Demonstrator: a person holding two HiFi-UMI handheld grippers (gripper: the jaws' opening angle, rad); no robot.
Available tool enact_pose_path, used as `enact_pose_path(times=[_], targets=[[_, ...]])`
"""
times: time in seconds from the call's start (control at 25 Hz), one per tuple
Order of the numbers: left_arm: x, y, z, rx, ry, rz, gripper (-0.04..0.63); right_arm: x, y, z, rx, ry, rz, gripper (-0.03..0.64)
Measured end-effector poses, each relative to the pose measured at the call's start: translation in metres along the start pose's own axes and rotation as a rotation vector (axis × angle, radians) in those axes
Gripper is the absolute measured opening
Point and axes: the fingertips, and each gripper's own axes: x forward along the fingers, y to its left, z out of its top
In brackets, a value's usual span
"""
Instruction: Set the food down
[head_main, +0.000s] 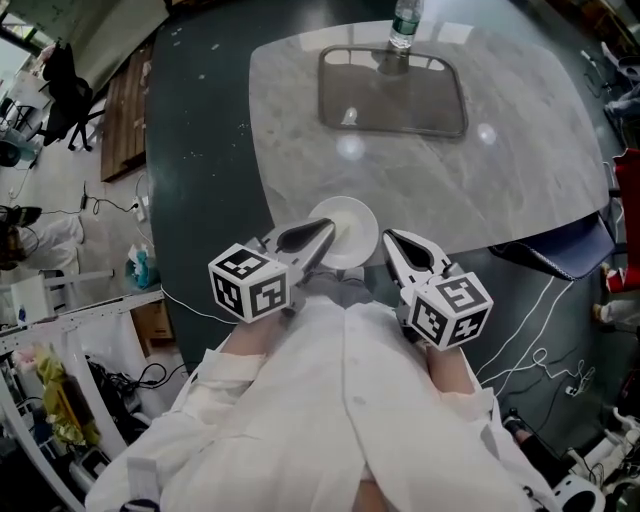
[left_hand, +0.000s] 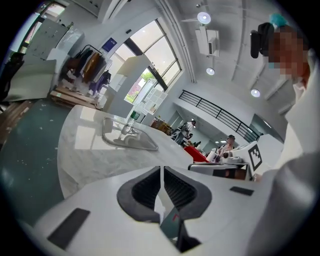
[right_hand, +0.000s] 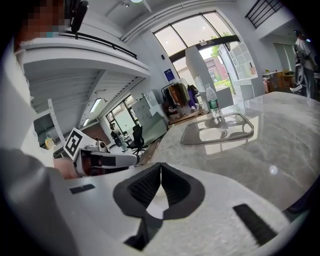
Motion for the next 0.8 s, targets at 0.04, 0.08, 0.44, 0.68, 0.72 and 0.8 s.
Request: enact_pose_path(times=[0.04, 0.08, 0.44, 0.68, 0.72, 0.8], targets=[[-0.001, 0.005, -0.002, 0.003, 0.013, 0.019, 0.032, 0.002, 0.0, -0.003, 0.006, 0.008, -0.003, 0.003], [-0.003, 0.011, -0.005, 0.006, 0.027, 0.039, 0.032, 0.004, 0.0, -0.006, 0.011, 0.016, -0.006, 0.003], [-0.017, 0.039, -0.039, -0.105, 0.084, 0.084, 0.032, 0.014, 0.0, -0.036, 0.079, 0.082, -0.031, 0.003], [-0.016, 0.054, -0.076, -0.184, 0.179, 0.116, 0.032, 0.021, -0.005, -0.062, 0.12, 0.12, -0.06, 0.005], [-0.015, 0.055, -0.08, -0.195, 0.186, 0.117, 0.032, 0.021, -0.005, -0.067, 0.126, 0.131, -0.059, 0.005], [-0.015, 0.057, -0.087, -0.211, 0.194, 0.121, 0.032, 0.022, -0.003, -0.076, 0.138, 0.15, -0.056, 0.005]])
